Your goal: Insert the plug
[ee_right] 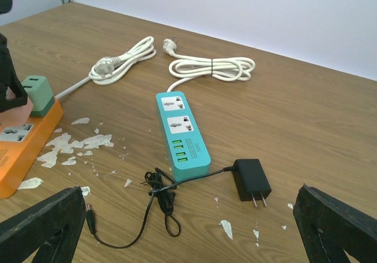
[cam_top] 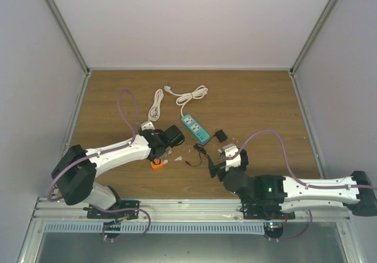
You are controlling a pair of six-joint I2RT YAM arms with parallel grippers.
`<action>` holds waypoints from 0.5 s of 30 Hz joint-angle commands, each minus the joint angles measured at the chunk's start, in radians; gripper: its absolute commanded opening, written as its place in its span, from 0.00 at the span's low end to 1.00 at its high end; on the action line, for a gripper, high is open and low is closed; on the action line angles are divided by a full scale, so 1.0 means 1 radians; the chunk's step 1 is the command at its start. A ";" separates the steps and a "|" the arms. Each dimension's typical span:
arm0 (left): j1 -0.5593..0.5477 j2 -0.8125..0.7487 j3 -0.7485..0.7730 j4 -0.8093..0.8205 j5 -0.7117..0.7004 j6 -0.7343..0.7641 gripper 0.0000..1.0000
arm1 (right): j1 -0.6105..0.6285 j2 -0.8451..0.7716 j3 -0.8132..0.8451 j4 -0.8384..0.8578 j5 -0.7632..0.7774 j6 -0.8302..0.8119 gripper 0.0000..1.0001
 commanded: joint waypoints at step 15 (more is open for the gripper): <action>-0.002 0.067 -0.025 0.075 0.008 0.049 0.00 | 0.009 0.003 0.023 0.017 0.027 0.013 1.00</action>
